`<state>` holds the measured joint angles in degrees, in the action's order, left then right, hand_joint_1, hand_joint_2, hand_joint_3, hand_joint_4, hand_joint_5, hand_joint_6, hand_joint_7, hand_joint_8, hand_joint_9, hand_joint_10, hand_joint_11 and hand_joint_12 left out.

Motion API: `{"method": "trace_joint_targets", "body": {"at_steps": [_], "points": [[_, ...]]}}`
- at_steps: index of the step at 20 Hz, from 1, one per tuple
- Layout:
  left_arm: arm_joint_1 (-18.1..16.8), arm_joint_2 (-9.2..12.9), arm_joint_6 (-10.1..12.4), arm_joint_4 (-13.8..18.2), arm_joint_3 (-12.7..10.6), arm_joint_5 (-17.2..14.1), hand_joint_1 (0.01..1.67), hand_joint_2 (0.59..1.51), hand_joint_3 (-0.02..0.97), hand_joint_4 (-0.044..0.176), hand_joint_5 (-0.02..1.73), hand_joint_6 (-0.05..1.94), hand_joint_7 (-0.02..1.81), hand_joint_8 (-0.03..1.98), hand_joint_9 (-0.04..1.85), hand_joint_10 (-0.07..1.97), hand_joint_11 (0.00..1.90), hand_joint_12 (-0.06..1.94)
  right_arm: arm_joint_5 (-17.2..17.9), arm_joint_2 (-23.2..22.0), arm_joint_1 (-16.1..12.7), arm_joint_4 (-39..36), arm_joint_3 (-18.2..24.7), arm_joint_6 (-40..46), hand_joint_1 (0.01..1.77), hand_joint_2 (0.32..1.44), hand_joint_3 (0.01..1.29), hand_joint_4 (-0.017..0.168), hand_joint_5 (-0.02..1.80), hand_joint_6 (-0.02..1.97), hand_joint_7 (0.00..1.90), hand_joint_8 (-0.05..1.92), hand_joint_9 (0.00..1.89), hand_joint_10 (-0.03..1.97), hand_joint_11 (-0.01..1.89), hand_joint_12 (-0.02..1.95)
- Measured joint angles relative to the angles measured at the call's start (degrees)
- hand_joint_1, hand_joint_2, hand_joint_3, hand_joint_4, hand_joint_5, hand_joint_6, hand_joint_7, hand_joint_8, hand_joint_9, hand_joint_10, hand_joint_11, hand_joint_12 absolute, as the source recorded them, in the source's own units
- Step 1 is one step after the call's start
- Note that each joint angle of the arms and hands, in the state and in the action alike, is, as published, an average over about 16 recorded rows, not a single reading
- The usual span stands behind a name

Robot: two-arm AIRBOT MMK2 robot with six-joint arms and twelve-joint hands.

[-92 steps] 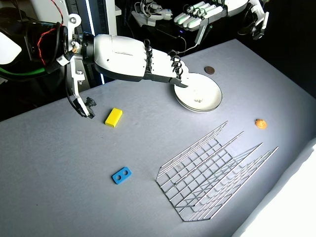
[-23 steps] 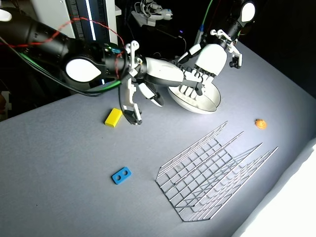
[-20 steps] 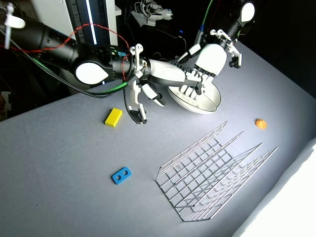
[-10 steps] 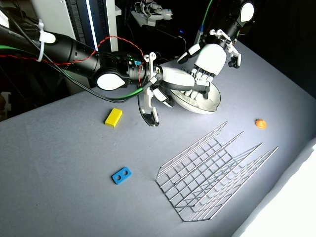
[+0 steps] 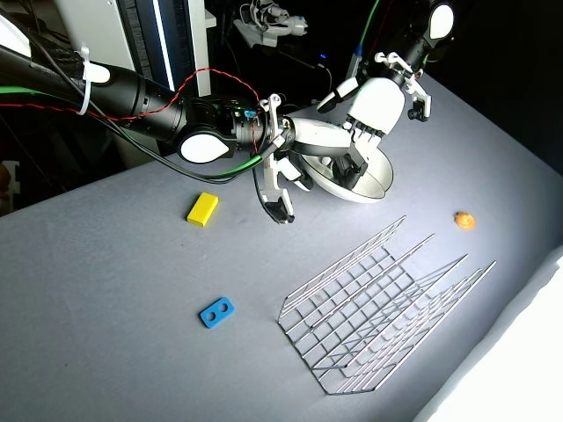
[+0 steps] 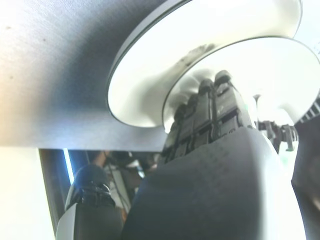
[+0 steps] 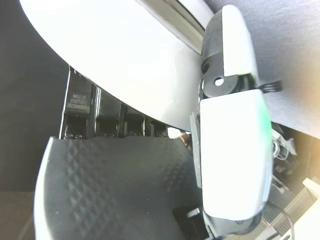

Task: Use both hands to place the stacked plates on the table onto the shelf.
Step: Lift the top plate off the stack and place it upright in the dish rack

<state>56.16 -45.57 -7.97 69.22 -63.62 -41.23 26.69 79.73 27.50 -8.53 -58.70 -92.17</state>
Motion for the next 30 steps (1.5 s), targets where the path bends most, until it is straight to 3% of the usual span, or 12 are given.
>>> {"method": "trace_joint_targets", "body": {"at_steps": [5,11,20,26,30], "points": [[-2.6,1.7,0.0,-2.4,-1.5,-0.6,0.02,1.089,0.025,0.002,0.01,0.01,0.01,-0.01,0.02,0.01,0.02,-0.01,0.5,-0.5,0.0,0.5,1.2,0.2,1.10,0.99,0.01,0.004,0.74,0.82,0.85,0.93,0.91,0.56,0.56,1.36],[-5.8,4.7,-0.1,-6.1,-3.7,0.0,0.02,1.092,0.020,0.005,0.02,0.02,0.01,0.00,0.02,0.01,0.02,-0.01,0.5,-2.2,-0.6,1.9,4.0,0.4,1.11,1.00,0.01,0.015,0.76,1.01,0.89,1.14,0.89,0.65,0.56,1.35],[-8.5,8.0,-0.1,-9.4,-6.4,3.0,0.02,1.091,0.014,0.007,0.02,0.02,0.02,0.00,0.02,0.01,0.02,-0.01,1.0,-7.2,-2.9,3.5,9.6,0.4,1.14,1.03,0.01,0.024,0.80,1.13,0.92,1.14,0.91,0.62,0.57,1.33],[-9.6,8.8,-0.1,-10.4,-7.2,5.0,0.02,1.090,0.014,0.007,0.02,0.02,0.02,0.00,0.02,0.01,0.02,-0.01,2.0,-11.2,-5.2,4.0,13.1,1.5,1.15,1.05,0.01,0.024,0.82,1.16,0.91,1.16,0.91,0.63,0.56,1.32],[-10.2,8.9,-0.1,-10.9,-7.2,6.1,0.02,1.089,0.014,0.007,0.02,0.02,0.02,0.00,0.02,0.01,0.02,-0.01,2.4,-13.9,-7.3,4.2,14.5,6.6,1.15,1.05,0.01,0.023,0.82,1.17,0.91,1.15,0.91,0.63,0.56,1.31]]}}
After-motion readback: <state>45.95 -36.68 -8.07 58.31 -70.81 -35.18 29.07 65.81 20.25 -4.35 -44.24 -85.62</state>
